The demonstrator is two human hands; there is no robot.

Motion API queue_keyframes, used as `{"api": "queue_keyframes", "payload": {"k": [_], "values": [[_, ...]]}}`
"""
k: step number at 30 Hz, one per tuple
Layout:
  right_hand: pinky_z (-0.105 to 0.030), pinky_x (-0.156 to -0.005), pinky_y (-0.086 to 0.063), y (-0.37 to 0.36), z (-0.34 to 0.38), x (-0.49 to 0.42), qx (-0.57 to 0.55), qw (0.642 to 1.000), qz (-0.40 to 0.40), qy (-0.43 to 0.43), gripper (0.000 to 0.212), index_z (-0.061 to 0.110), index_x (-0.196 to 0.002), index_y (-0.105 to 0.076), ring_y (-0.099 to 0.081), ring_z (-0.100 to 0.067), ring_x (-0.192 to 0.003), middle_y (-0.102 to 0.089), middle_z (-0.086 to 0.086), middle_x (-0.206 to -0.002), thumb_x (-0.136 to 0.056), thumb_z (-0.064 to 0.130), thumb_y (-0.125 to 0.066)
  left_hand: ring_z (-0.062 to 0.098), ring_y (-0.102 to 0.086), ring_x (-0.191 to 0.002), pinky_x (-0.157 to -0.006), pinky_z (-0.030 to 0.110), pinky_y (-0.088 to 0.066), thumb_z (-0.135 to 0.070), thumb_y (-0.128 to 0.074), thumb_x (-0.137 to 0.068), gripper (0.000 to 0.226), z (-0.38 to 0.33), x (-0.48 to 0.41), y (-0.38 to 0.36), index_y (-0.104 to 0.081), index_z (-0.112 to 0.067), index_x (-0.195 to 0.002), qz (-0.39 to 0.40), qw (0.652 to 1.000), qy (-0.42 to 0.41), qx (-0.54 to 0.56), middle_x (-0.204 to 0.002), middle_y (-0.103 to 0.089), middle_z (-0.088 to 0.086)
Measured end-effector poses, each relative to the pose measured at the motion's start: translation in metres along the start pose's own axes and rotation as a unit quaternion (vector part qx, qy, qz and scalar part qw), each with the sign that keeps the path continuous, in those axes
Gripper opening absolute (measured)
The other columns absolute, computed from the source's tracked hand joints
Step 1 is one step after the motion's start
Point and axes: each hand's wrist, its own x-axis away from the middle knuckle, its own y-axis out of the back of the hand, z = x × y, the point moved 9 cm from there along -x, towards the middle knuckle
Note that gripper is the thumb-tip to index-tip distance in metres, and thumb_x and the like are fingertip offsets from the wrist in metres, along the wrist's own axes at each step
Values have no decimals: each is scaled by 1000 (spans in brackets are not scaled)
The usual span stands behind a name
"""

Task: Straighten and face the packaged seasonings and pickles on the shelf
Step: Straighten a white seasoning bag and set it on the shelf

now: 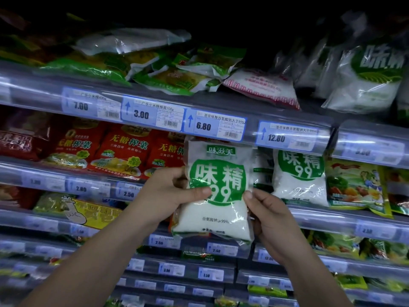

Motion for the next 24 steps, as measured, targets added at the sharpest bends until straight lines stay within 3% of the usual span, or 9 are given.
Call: {"api": "queue_keyframes", "payload": {"k": [4,7,11,13,15,16,19,22,24], "values": [[-42,-90,-58,-11,14,1,75,994,66,33,48,19,-124,-67,-72,-26,-111,-76,-7,-119,-78,25,-77,20,-77,-87,-70,31,-63,-28,-84,-58,43,-4,-11,-5,-78,-11,-97,-27,999,-37,29,-95,-81,5],[-46,-92,-58,2,23,-11,56,997,23,56,54,15,-122,-66,-72,-33,-109,-77,-12,-114,-71,17,-82,25,-75,-97,-85,45,-61,-43,-85,-64,48,-7,-21,-9,-77,-15,-102,-15,999,-39,-23,-102,-79,7],[-46,-95,-58,10,40,-23,99,992,-33,78,44,13,-118,-62,-75,-23,-105,-78,-8,-113,-79,14,-82,15,-77,-90,-83,41,-62,-23,-83,-78,23,-15,-36,-19,-78,-16,-99,-4,994,-49,-98,-95,-81,-2],[-32,-86,-59,12,54,-26,193,974,-65,104,34,22,-112,-64,-75,-15,-96,-78,1,-104,-83,20,-81,8,-74,-91,-87,37,-60,-24,-83,-78,24,-23,-42,-21,-77,-20,-101,-31,986,-82,-143,-98,-80,-7],[-9,-67,-50,15,69,-27,273,948,-108,120,21,33,-89,-61,-68,-2,-80,-72,14,-85,-84,27,-81,1,-69,-93,-87,29,-57,-30,-83,-78,30,-29,-47,-24,-76,-24,-106,-57,975,-108,-184,-102,-76,-13],[-5,-58,-45,17,74,-27,302,936,-129,130,25,35,-83,-57,-63,1,-73,-66,17,-77,-84,26,-81,-3,-66,-90,-82,22,-55,-32,-83,-78,33,-30,-49,-26,-74,-24,-109,-67,970,-117,-201,-102,-73,-16],[-9,-49,-38,23,82,-30,362,903,-181,146,33,16,-102,-62,-58,-2,-65,-61,14,-71,-81,26,-84,-9,-59,-82,-64,10,-44,-39,-83,-77,42,-30,-51,-29,-73,-23,-114,-98,954,-128,-252,-98,-70,-14],[-12,-57,-42,27,79,-30,384,887,-216,138,61,11,-133,-54,-60,-6,-71,-58,18,-77,-82,25,-83,-6,-61,-81,-67,10,-46,-36,-83,-77,42,-29,-53,-33,-73,-20,-114,-111,948,-143,-261,-94,-69,-14],[-5,-53,-37,28,80,-25,409,870,-236,146,65,7,-136,-51,-57,-8,-72,-61,12,-80,-83,26,-82,1,-62,-82,-70,11,-46,-33,-83,-77,43,-30,-53,-39,-71,-18,-116,-115,944,-152,-270,-94,-68,-13]]}}
